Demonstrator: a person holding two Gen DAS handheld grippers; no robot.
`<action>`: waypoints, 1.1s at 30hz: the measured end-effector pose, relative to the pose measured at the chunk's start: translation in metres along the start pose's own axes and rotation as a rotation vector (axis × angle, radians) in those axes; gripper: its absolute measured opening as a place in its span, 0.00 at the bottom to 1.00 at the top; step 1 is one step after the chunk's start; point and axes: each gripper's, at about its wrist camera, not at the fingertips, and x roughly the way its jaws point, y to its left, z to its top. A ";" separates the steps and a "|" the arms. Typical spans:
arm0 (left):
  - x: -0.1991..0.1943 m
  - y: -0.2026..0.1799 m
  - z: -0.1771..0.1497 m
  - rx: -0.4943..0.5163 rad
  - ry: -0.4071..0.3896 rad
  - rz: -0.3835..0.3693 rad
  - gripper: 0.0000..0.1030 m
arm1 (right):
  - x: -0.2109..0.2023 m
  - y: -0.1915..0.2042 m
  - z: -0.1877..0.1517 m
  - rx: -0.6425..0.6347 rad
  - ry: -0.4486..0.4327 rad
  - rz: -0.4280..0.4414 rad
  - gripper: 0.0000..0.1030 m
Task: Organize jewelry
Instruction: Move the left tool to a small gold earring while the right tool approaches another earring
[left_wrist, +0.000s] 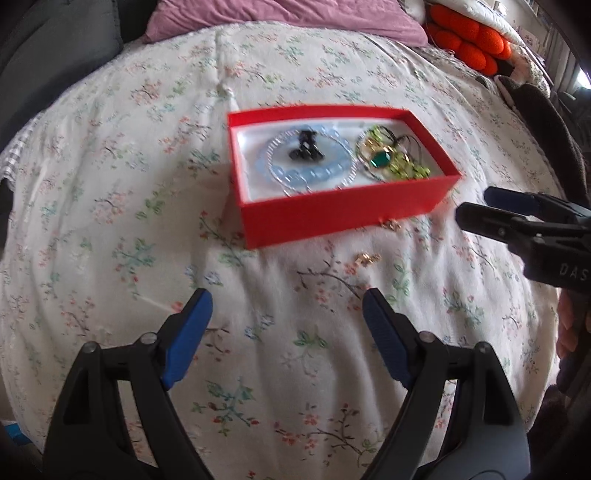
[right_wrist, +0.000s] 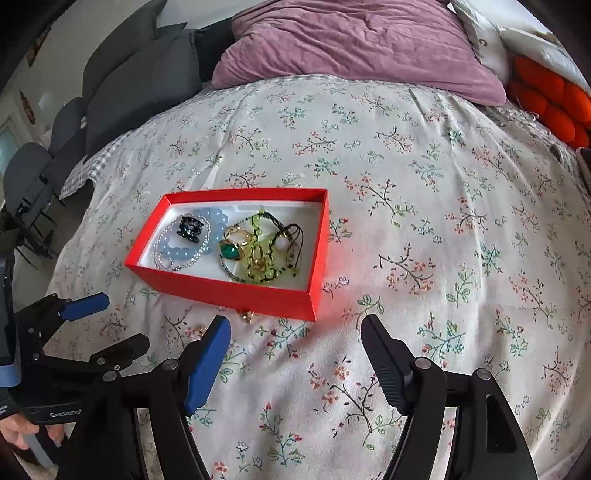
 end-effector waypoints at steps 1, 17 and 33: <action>0.003 -0.002 -0.001 0.005 0.009 -0.012 0.81 | 0.003 -0.002 -0.003 0.003 0.012 0.007 0.72; 0.019 -0.031 0.003 0.065 0.009 -0.132 0.73 | 0.047 -0.022 0.003 0.026 0.057 -0.050 0.57; 0.041 -0.039 0.011 0.117 -0.017 -0.169 0.40 | 0.049 -0.036 0.014 0.072 0.045 -0.006 0.59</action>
